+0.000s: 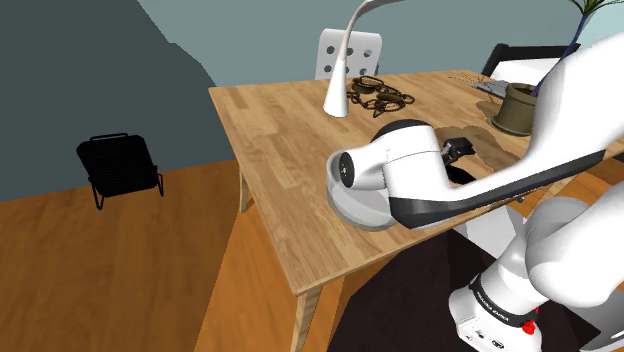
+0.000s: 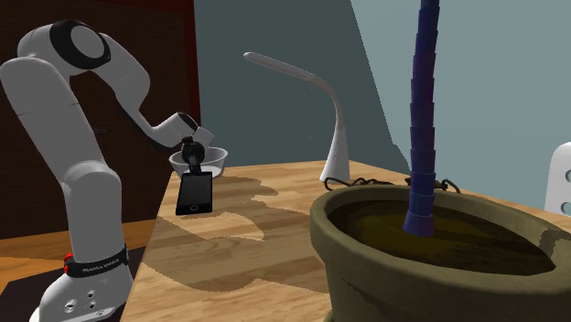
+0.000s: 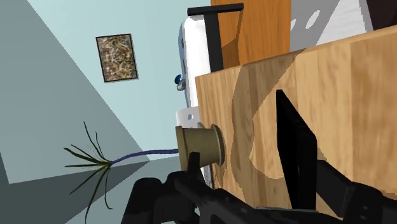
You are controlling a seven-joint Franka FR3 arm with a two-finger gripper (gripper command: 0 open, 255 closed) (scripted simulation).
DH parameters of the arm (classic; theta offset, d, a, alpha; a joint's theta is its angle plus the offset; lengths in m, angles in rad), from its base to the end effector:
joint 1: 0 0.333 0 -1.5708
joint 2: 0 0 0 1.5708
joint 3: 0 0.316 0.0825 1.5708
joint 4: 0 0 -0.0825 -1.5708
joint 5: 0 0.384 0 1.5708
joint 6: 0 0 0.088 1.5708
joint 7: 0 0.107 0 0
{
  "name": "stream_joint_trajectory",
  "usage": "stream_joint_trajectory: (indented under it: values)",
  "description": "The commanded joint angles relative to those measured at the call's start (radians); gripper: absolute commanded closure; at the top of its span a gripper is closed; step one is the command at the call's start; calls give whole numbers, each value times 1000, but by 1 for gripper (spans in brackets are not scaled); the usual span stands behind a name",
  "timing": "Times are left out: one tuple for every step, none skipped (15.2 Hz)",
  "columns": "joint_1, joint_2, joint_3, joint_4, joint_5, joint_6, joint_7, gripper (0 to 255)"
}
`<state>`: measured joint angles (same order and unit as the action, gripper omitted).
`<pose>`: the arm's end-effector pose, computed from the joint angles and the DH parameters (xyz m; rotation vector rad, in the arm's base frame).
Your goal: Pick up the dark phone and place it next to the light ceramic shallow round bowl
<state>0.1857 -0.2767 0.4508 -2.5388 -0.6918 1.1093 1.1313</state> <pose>0.2913 0.1089 0.3804 1.6802 -0.4095 -0.0956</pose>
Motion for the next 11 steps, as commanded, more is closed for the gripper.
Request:
stream_joint_trajectory:
  values:
    - [18, 69, 15, 61, 55, 86, 26, 0]
    - [29, 96, 24, 100, 65, 60, 36, 0]
    - [39, 119, 29, 131, 72, 40, 45, 0]
    - [43, 119, 25, 131, 72, 39, 45, 0]
    - [47, 119, 21, 131, 72, 39, 46, 0]
    - [52, 120, 17, 131, 71, 39, 46, 0]
    - [56, 120, 12, 131, 71, 38, 47, 0]
    - [60, 120, 8, 131, 71, 38, 47, 0]
    - [65, 121, 4, 131, 71, 37, 48, 0]
    - [70, 121, -1, 131, 70, 37, 49, 0]
    - [74, 121, -5, 131, 70, 36, 49, 0]
